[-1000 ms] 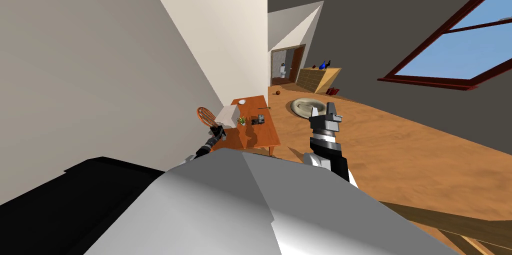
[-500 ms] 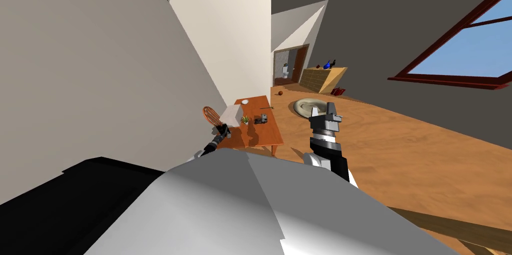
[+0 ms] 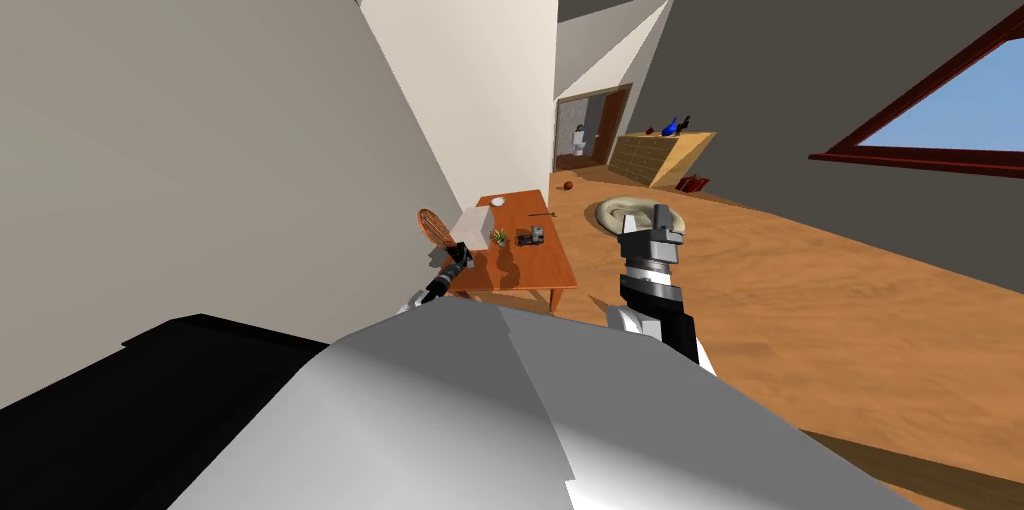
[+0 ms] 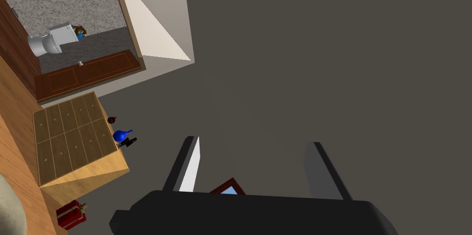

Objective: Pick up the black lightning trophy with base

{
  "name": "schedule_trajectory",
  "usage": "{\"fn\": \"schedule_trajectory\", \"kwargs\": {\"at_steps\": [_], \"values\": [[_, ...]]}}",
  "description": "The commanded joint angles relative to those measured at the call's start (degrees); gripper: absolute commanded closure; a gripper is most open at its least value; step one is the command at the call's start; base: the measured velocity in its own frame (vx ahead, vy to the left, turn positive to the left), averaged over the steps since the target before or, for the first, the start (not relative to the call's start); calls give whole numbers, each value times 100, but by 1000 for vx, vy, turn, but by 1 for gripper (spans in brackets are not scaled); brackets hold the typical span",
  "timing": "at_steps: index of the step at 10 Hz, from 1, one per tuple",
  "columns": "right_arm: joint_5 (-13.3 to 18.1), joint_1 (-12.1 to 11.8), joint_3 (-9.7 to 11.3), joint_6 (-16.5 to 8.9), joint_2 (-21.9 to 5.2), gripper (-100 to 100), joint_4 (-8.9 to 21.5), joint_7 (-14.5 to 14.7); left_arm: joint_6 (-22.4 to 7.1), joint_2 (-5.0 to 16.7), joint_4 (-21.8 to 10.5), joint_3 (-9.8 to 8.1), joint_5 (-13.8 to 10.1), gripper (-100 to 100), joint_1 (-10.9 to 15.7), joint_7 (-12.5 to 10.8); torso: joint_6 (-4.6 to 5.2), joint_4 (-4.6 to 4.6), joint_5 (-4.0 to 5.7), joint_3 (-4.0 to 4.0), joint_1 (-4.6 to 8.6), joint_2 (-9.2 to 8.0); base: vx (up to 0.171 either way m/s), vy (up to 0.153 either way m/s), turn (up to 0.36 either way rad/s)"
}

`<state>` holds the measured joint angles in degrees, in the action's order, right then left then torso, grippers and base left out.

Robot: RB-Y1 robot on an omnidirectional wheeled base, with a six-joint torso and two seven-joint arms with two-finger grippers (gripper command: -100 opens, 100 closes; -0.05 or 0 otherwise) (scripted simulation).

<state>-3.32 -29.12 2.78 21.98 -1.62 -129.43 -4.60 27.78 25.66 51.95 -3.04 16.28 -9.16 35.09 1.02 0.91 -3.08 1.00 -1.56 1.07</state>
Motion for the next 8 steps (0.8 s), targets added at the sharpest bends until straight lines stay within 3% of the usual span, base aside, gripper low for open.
{"fn": "schedule_trajectory", "kwargs": {"at_steps": [1, 2, 5, 6, 8], "values": [[0, 0, 0, 0, 0, 0, 0, 0, -135, -61, 195, -3, 61, 100, -51, 11, 0, 0, 0, 0, 0, 0, -21, 52, -4], [0, 0, 0, 0, 0, 0, 0, 0, -363, -318, 399, 9, 328, 100, -39, 28, -1, -1, 6, 1, 18, 3, -39, 100, 174], [0, 0, 1, 0, 1, 0, 0, 0, -599, -338, 725, 9, 355, 100, -39, 28, -5, 1, 7, 1, 18, 2, -30, 43, 13], [0, 0, 1, 0, 1, 0, 0, 0, -845, -614, 912, 22, 638, 100, -28, 44, -5, 0, 13, 3, 35, 6, -18, 66, 207], [0, 0, 1, 0, 0, 0, 0, 0, -1063, -614, 1221, 22, 649, 100, -28, 44, -9, -2, 12, -2, 15, -3, -39, 62, 12]]}}
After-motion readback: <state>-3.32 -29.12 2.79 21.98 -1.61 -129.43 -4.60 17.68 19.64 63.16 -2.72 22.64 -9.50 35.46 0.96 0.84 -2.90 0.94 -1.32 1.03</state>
